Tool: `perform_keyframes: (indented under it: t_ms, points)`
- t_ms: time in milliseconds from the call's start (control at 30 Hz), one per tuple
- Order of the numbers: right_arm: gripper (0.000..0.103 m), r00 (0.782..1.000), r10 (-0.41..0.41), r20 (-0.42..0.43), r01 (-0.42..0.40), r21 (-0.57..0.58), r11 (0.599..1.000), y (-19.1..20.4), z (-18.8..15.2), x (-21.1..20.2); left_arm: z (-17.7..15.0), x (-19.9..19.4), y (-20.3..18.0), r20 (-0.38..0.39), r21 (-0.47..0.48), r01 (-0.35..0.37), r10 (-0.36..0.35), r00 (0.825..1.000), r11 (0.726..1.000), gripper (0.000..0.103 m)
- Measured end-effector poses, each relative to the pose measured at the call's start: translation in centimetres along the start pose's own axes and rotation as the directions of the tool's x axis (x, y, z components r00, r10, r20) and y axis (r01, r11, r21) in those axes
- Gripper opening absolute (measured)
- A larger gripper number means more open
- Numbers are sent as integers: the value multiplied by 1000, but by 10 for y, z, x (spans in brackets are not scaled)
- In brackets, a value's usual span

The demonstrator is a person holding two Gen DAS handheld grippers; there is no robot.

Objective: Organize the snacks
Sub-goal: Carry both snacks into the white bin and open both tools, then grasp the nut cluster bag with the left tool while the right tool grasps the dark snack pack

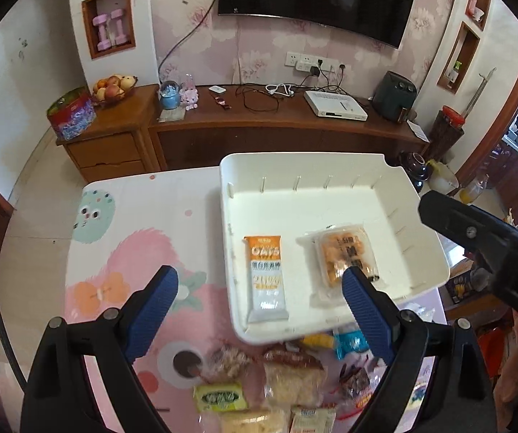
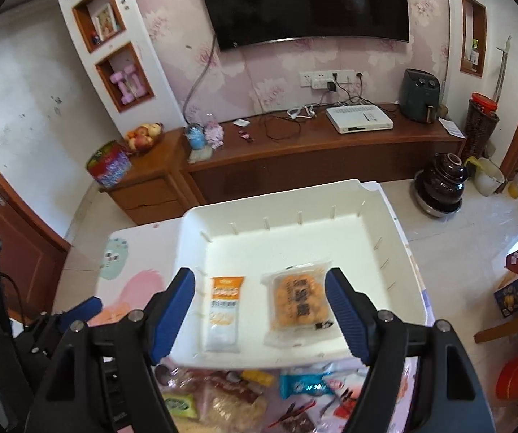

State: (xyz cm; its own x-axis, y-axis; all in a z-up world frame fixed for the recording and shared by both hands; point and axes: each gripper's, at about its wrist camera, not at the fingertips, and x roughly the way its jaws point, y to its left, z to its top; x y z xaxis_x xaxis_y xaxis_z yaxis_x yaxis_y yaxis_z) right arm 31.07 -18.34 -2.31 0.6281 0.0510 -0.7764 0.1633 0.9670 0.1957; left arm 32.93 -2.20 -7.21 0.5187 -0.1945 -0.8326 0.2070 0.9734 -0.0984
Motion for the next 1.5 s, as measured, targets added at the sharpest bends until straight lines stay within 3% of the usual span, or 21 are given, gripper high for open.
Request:
perform_keyframes:
  t_ms: [333, 733, 900, 1133, 1333, 1500]
  points:
    - [75, 998, -2, 58, 5, -59, 998, 6, -34, -86, -43, -81, -12, 107, -34, -6, 10, 994, 999, 92]
    - [75, 991, -31, 132, 42, -87, 995, -37, -94, -171, -126, -136, -18, 155, -57, 47, -37, 987, 997, 92]
    - [75, 997, -31, 68, 38, -108, 993, -61, -124, -161, -172, -120, -14, 103, -40, 34, -30, 994, 999, 92]
    - [75, 991, -30, -132, 10, -152, 988, -78, -186, -101, -245, -75, -13, -61, 2, 36, -36, 998, 999, 92]
    - [75, 972, -7, -233, -20, -113, 993, -82, -219, -50, -290, -43, -28, -132, 127, 59, -42, 990, 990, 92]
    - [75, 965, -6, -261, -24, -111, 994, -83, -223, -18, -317, -22, -45, -156, 292, 72, -27, 987, 954, 92]
